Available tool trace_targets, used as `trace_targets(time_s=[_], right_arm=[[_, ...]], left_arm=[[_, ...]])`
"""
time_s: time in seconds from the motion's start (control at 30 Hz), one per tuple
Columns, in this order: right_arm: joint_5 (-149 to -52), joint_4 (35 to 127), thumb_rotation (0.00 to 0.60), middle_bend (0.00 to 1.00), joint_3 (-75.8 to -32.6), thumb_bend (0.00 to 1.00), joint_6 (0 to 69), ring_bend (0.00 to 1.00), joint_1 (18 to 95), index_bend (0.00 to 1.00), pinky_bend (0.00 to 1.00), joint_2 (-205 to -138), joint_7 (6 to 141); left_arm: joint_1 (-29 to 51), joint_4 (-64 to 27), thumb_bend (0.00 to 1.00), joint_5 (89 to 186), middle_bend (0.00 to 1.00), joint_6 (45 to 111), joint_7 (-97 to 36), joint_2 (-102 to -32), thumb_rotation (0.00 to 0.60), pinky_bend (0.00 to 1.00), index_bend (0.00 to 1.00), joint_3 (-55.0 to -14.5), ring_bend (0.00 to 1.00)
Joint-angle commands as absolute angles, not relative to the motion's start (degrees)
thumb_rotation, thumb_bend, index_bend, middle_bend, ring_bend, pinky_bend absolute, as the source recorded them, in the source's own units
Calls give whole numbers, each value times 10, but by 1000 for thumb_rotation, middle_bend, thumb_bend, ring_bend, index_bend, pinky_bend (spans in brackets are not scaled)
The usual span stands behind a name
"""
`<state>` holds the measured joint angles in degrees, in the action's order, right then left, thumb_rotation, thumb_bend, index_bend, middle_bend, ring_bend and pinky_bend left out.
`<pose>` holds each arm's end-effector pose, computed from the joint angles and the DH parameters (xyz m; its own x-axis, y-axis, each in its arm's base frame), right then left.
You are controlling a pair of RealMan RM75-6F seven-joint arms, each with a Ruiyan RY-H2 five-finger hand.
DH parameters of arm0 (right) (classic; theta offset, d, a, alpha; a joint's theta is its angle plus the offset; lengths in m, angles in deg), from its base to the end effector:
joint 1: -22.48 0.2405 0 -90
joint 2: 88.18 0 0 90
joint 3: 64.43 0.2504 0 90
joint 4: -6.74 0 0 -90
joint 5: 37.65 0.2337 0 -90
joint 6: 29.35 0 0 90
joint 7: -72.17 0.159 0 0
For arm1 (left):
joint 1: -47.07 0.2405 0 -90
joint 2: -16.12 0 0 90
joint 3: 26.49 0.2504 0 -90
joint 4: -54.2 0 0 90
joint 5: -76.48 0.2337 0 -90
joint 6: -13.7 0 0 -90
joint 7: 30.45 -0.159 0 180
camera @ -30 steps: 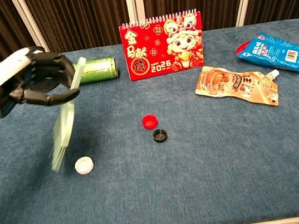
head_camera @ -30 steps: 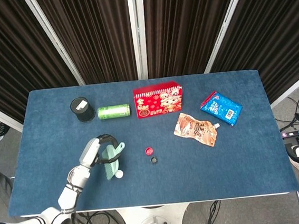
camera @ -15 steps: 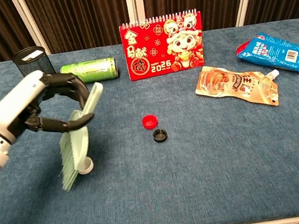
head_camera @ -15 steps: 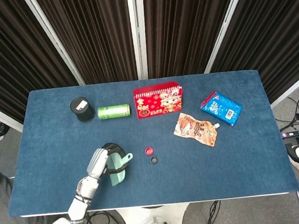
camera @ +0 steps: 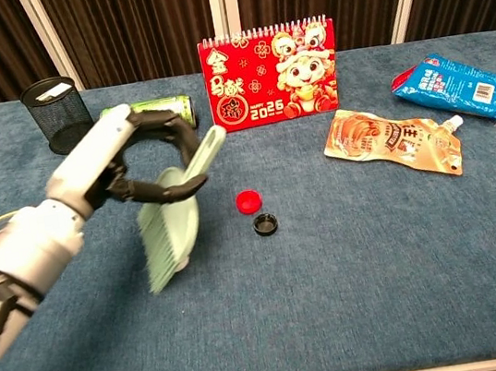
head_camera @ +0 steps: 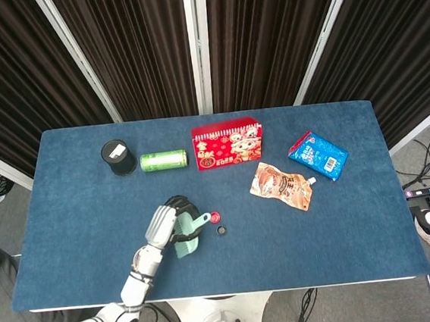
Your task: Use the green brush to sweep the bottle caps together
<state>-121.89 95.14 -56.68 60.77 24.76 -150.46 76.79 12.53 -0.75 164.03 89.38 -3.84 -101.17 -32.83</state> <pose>-0.3312 -0.2015 0.1821 0.4074 0.1611 0.8989 -0.9131 0.0555 0.4039 -0.1255 0.3015 -0.1276 -0.2299 0.2715 0.9346 0.8605 -0.3919 0.3255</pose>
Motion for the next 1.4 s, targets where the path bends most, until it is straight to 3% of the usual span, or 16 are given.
trace_targets(time_s=[0.03, 1.1, 1.27, 1.4], right_arm=[[-1218, 951, 600, 164, -567, 226, 609, 0, 247, 17, 0, -1505, 769], [-1216, 948, 600, 163, -570, 226, 629, 0, 228, 17, 0, -1502, 780], [-1217, 951, 600, 163, -569, 226, 632, 0, 227, 17, 0, -1500, 778], [-1219, 952, 600, 163, -569, 226, 634, 0, 225, 17, 0, -1498, 779]], left_arm=[[107, 9, 407, 1631, 605, 873, -42, -1032, 600, 243, 573, -346, 385], [-24, 145, 406, 1599, 605, 810, -34, -1134, 600, 245, 569, -438, 385], [-25, 144, 406, 1601, 605, 811, -22, -1123, 600, 246, 568, -433, 385], [-4, 113, 408, 1609, 605, 810, 1, -1073, 600, 247, 566, -411, 384]])
